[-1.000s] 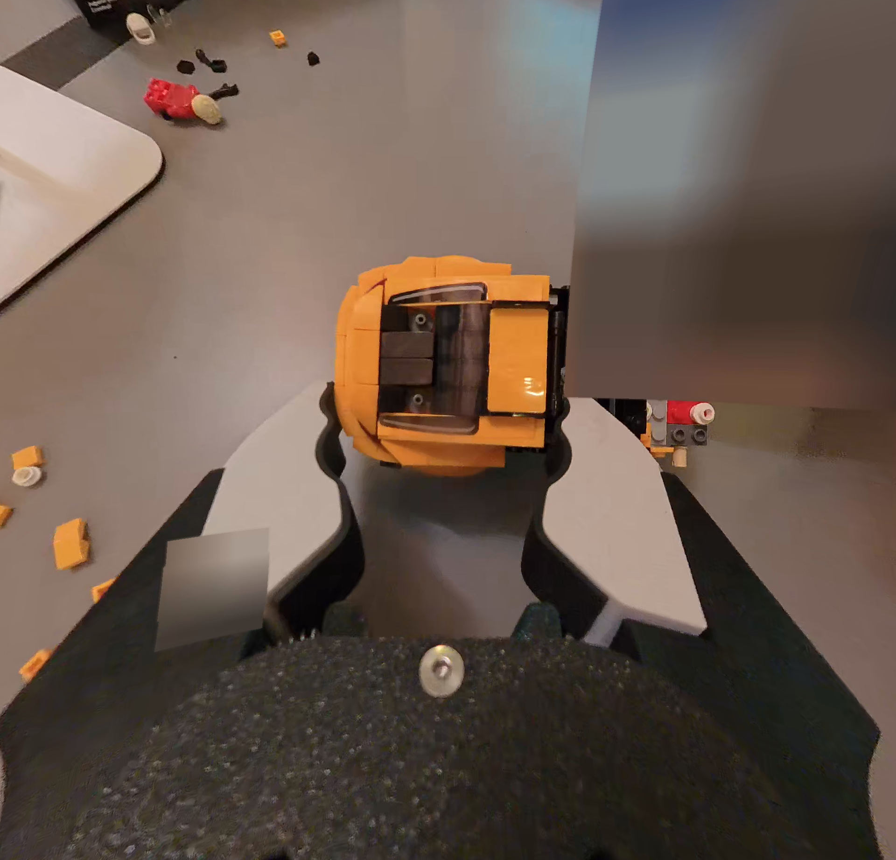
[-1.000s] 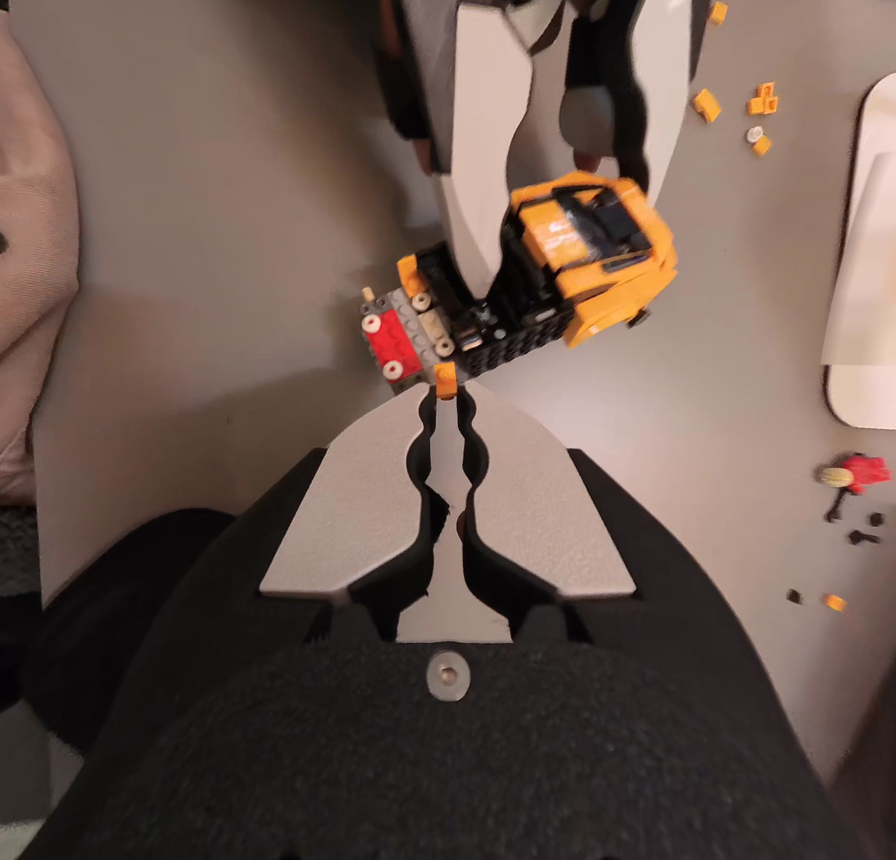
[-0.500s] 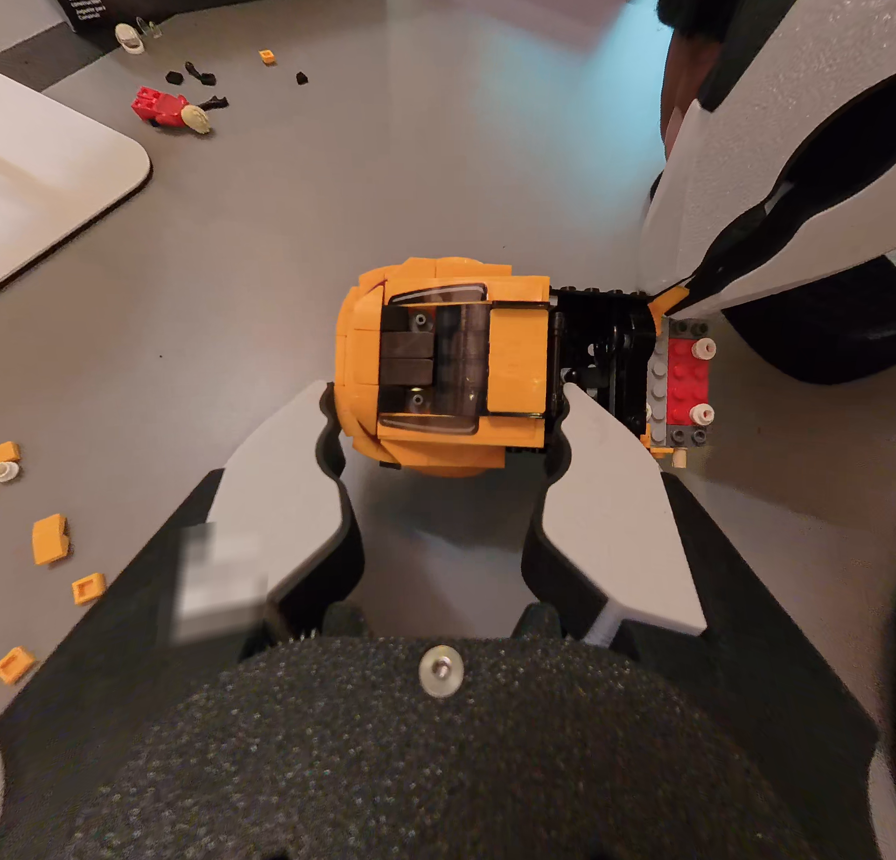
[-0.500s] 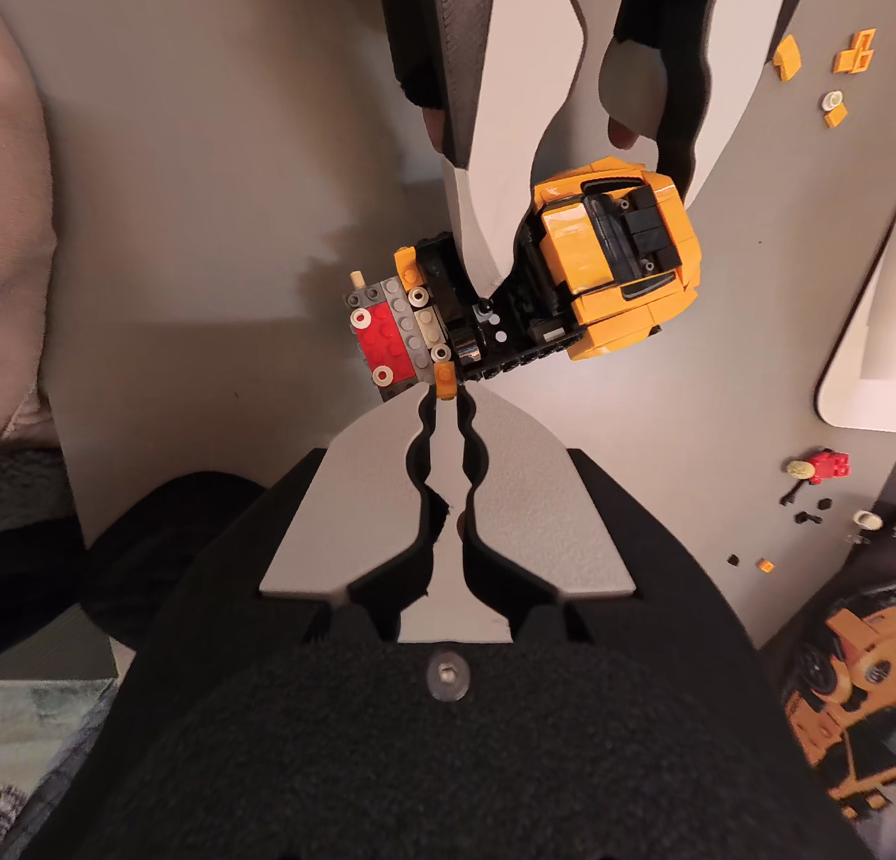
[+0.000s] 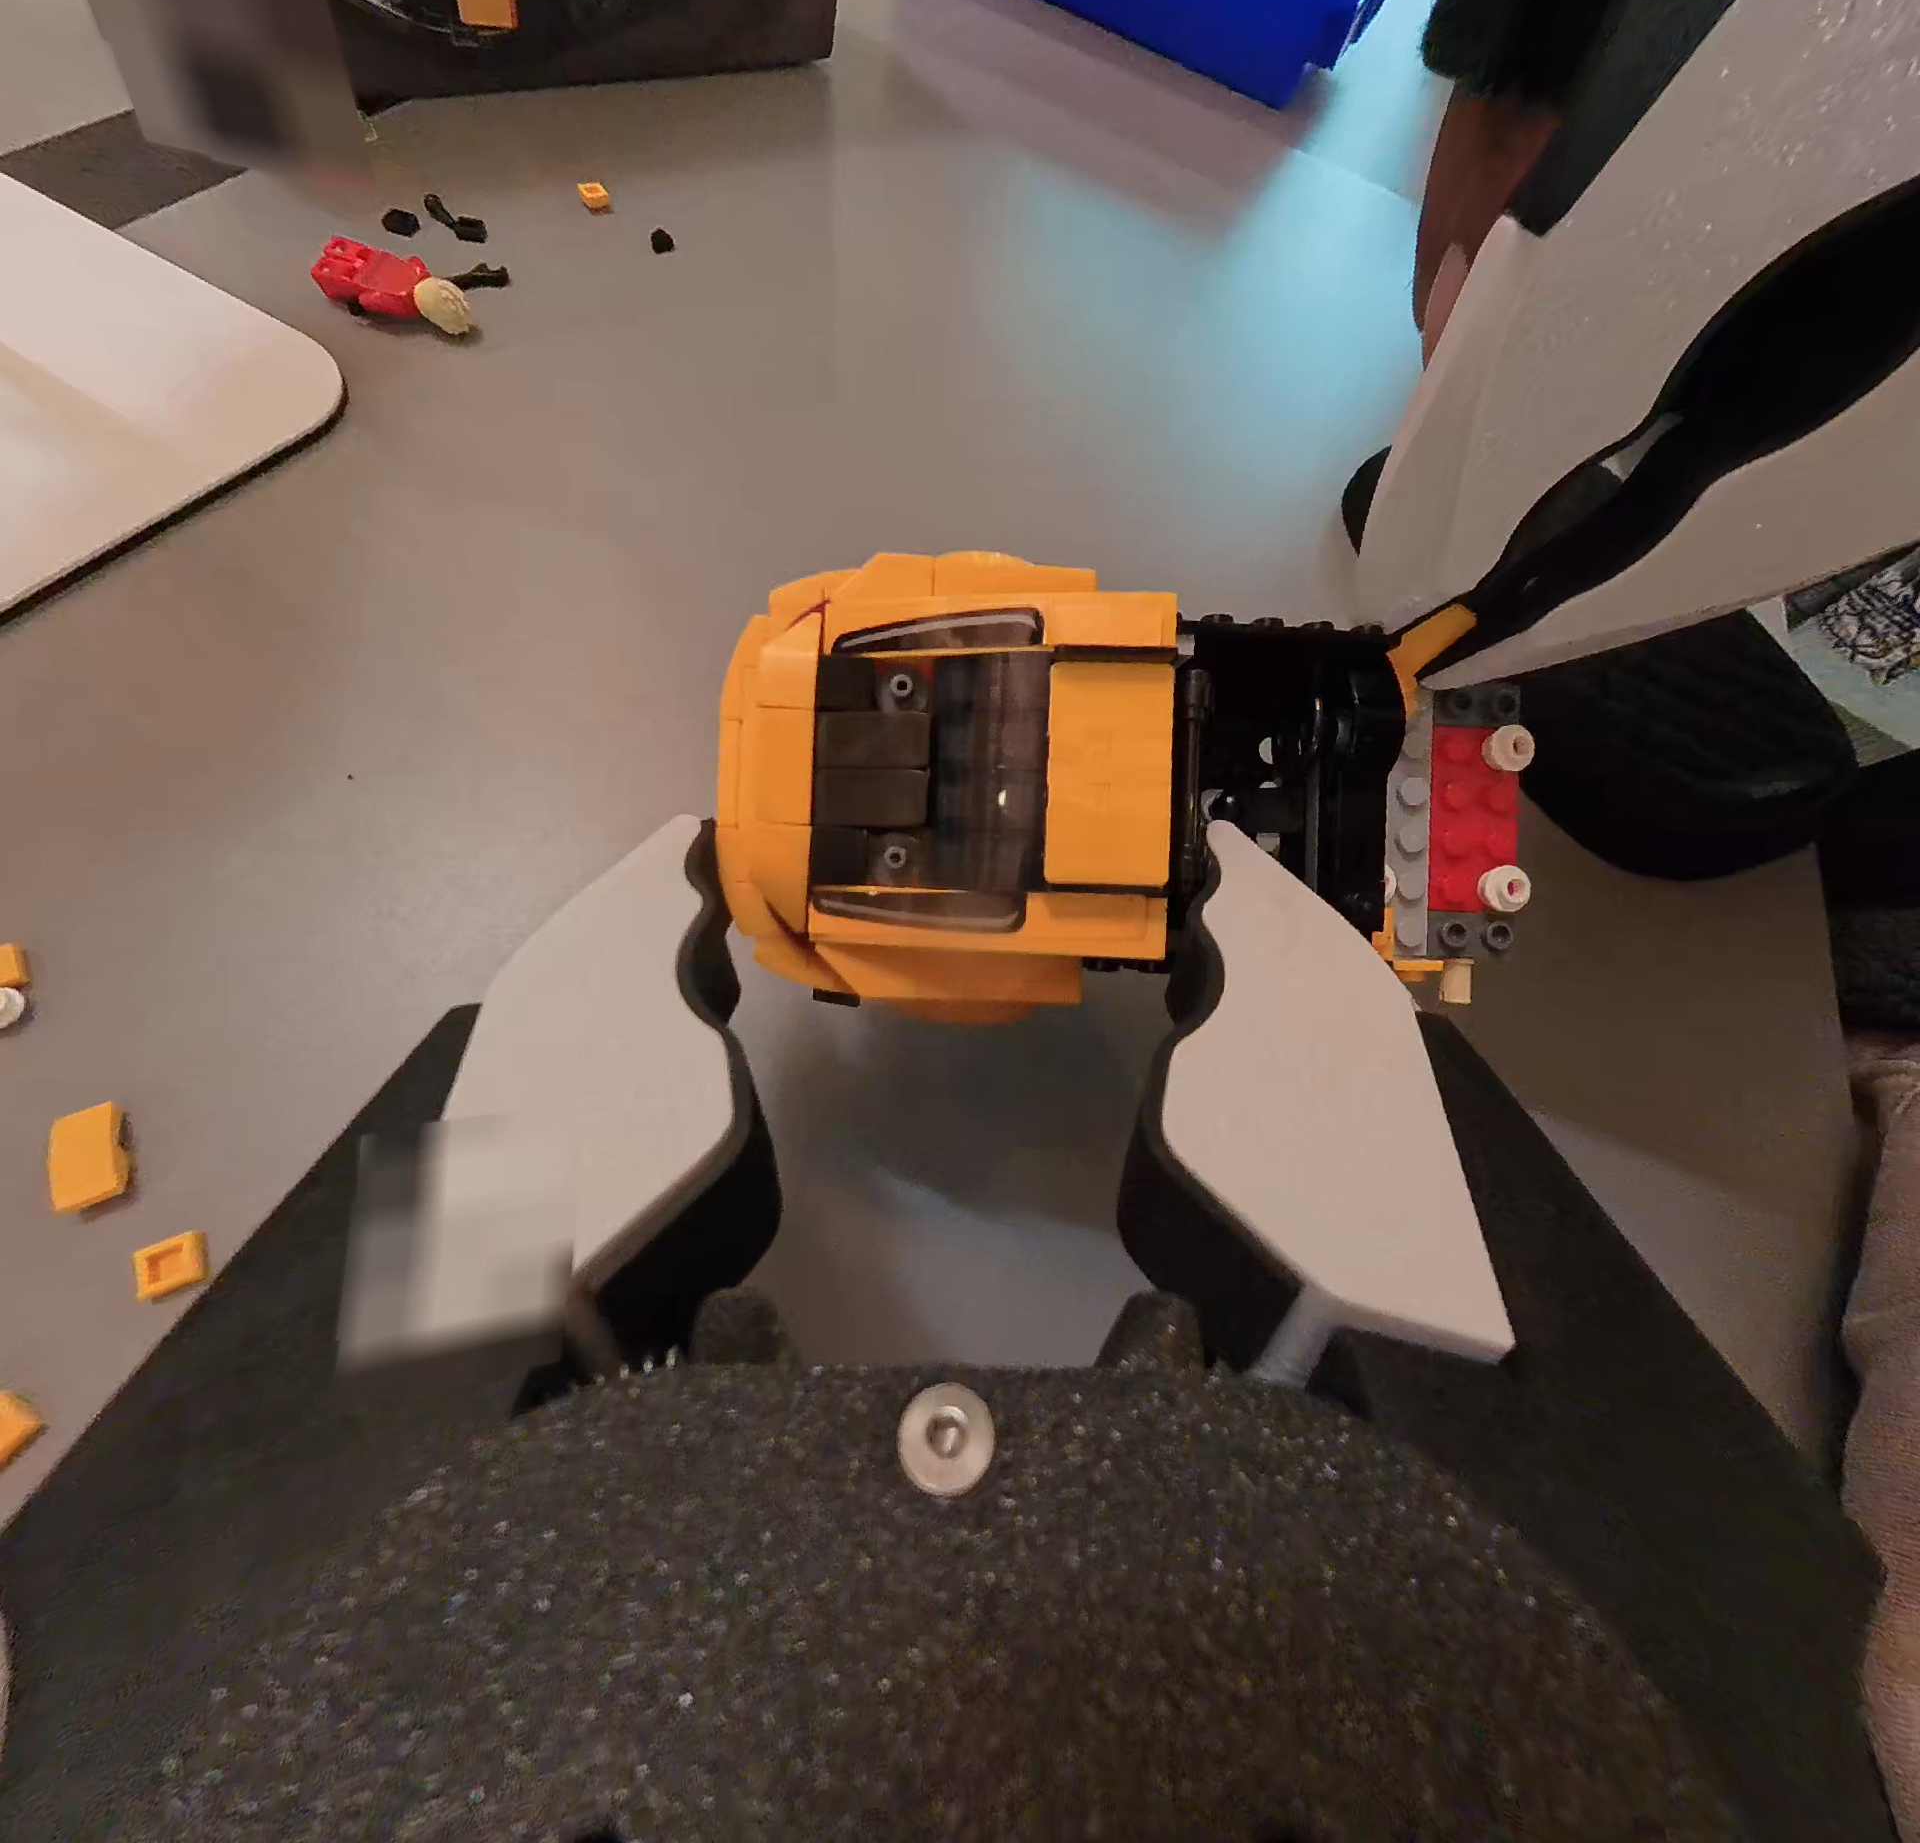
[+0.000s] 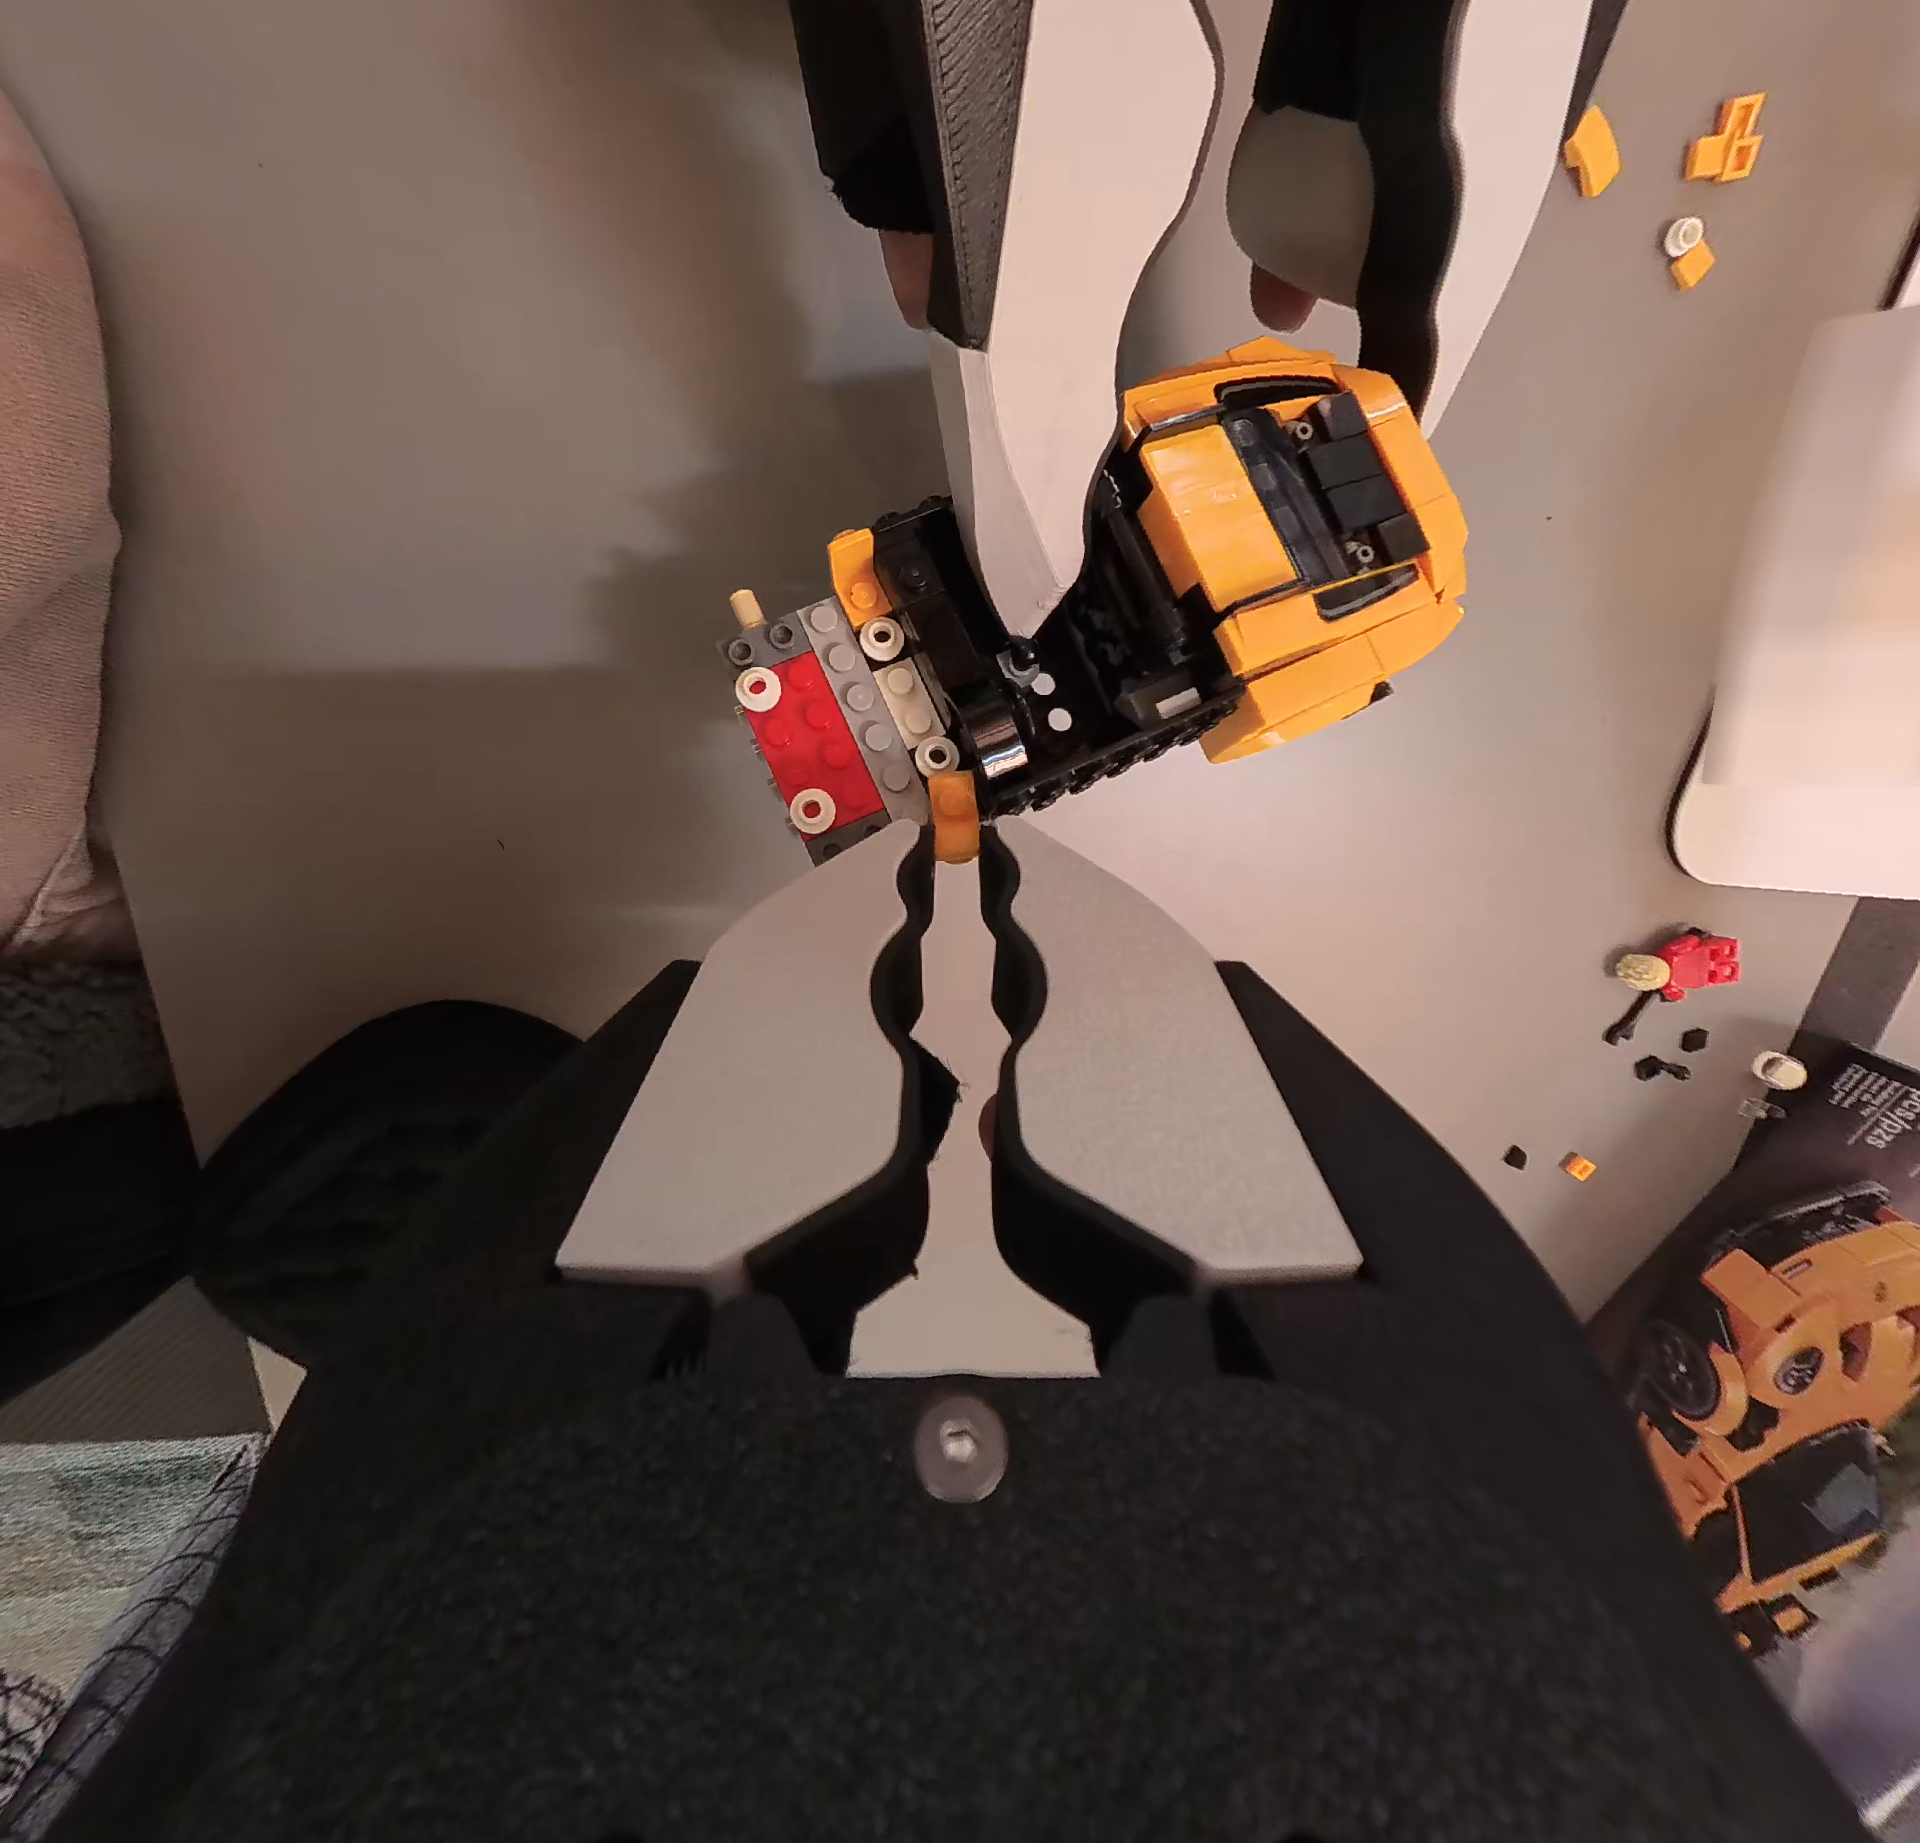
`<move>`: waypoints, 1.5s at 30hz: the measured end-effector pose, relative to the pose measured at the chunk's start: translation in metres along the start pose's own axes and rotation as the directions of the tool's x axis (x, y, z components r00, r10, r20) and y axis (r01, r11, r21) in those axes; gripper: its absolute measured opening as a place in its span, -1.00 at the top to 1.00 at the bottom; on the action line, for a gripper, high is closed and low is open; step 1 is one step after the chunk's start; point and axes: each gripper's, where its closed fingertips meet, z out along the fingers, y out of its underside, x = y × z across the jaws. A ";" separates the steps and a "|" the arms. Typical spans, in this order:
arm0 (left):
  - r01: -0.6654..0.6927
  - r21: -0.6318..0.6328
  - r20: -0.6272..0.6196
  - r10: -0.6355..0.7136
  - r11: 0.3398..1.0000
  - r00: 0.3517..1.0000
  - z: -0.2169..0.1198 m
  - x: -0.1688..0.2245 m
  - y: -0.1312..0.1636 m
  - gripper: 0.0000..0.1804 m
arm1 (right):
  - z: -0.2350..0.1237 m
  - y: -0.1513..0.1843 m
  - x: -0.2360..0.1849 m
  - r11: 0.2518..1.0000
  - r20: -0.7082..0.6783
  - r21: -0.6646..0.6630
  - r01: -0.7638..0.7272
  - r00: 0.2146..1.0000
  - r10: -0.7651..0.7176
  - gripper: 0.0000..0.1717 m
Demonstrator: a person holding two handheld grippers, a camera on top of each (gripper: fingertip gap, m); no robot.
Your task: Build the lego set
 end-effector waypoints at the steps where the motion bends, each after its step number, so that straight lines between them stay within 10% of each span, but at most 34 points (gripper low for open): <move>1: -0.001 0.001 0.002 0.001 1.000 1.000 0.000 0.000 0.000 0.09 | -0.001 0.000 0.000 1.000 0.005 -0.005 -0.001 1.000 0.001 0.91; 24: 0.106 -0.024 -0.001 -0.106 0.994 0.994 -0.007 -0.004 0.003 0.09 | -0.003 -0.014 0.002 0.984 -0.018 -0.179 -0.023 1.000 0.020 0.91; 45: 0.172 -0.038 -0.045 -0.174 0.984 0.984 -0.007 -0.002 0.006 0.08 | -0.010 -0.012 0.010 0.995 -0.061 -0.068 -0.074 0.996 0.070 0.88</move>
